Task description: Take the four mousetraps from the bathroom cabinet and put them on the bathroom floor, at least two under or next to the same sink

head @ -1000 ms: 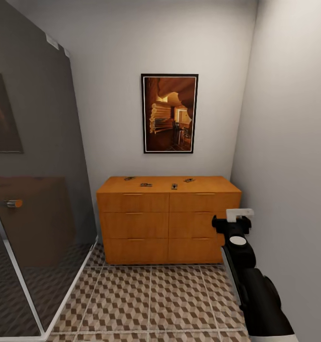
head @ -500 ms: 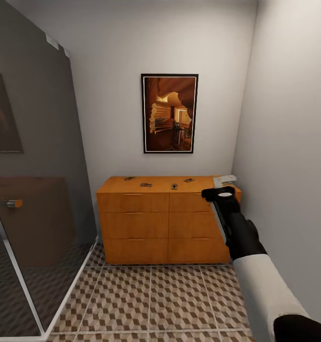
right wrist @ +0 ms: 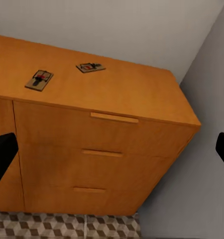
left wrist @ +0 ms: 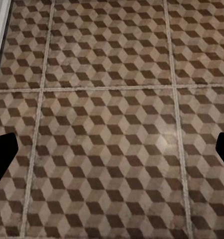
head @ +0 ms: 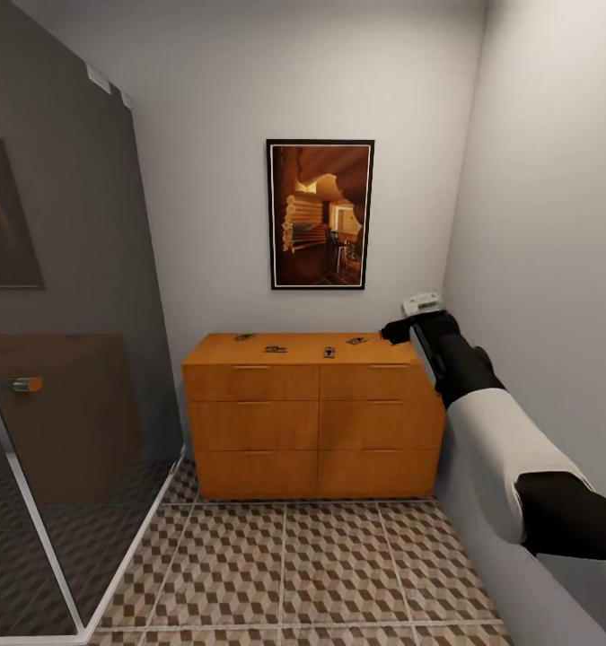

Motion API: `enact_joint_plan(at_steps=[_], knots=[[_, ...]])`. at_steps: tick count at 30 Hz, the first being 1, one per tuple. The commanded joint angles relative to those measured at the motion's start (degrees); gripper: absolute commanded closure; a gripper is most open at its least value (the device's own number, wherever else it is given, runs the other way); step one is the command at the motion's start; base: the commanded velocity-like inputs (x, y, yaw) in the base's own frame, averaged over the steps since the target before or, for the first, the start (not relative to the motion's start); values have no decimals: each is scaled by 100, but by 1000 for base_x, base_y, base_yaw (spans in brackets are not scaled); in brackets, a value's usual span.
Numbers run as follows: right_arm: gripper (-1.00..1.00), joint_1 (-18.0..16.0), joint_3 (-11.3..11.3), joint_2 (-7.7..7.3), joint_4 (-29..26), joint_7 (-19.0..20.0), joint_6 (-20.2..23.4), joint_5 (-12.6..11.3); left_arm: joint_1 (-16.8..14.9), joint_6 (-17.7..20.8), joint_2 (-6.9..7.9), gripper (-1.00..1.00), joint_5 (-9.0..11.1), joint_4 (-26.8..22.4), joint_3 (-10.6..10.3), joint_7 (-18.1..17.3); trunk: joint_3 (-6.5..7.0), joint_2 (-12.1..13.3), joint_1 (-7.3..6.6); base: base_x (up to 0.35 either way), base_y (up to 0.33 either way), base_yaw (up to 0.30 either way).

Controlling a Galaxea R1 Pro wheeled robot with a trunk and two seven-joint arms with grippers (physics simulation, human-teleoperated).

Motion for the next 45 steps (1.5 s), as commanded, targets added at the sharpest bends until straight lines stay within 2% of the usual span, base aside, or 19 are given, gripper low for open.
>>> enact_joint_plan(at_steps=[1, 8, 9, 10, 12, 13, 16, 20, 26, 35, 38, 39, 40, 45], knots=[[-100, -61, 8, -28, 67, 74, 30, 35, -4, -17, 1, -100, 1, 7, -20, 29, -7, -4, 0, 0, 0, 0], [-100, -290, 9, -282, 300, 847, 26, 38, 1, -17, -5, -100, -13, 22, -20, 29, -7, -4, 0, 0, 0, 0], [-100, -304, 6, -362, 313, 1031, 27, 33, 0, -17, -5, -100, -15, 22, -20, 29, -7, -4, 0, 0, 0, 0], [-100, -317, -3, -480, 327, 1410, 26, 23, -3, -20, -4, -100, -16, 22, -20, 29, -7, -4, 0, 0, 0, 0], [-100, -321, -8, -514, 332, 1613, 26, 20, -4, -22, -4, -100, -16, 22, -20, 29, -7, -4, 0, 0, 0, 0], [-100, -323, -6, -538, 337, 1850, 24, 24, -5, -20, -4, -100, -17, 22, -20, 29, -7, -4, 0, 0, 0, 0], [-100, -325, -1, -567, 342, 2122, 20, 29, 0, -19, -5, -100, -15, 22, -20, 29, -7, -4, 0, 0, 0, 0], [-100, -327, 1, -594, 344, 2249, -7, 32, -2, -19, -5, -100, -16, 23, -20, 29, -7, -4, 0, 0, 0, 0], [-100, -327, 2, -604, 345, 2292, -63, 33, 0, -18, -4, -100, -13, 23, -20, 29, -7, -4, 0, 0, 0, 0], [-100, -327, -10, -606, 346, 2244, -369, 41, 0, -25, 16, -100, -15, 127, -21, 29, -7, -4, 0, 0, 0, 0], [-100, -327, -176, -599, 336, 2006, -394, 37, -1, -26, 15, -100, -13, 142, -24, 29, -7, -4, 0, 0, 0, 0], [-100, -327, -426, -580, 333, 1698, -404, 35, -2, -26, 14, -100, -5, 154, -26, 29, -7, -4, 0, 0, 0, 0], [-100, -327, -533, -569, 341, 1550, -410, 31, -2, -26, 17, -100, -3, 174, -25, 29, -7, -4, 0, 0, 0, 0], [-100, -327, -681, -547, 357, 1308, -417, 20, -3, -28, 21, -100, -13, 253, -21, 29, -7, -4, 0, 0, 0, 0]])
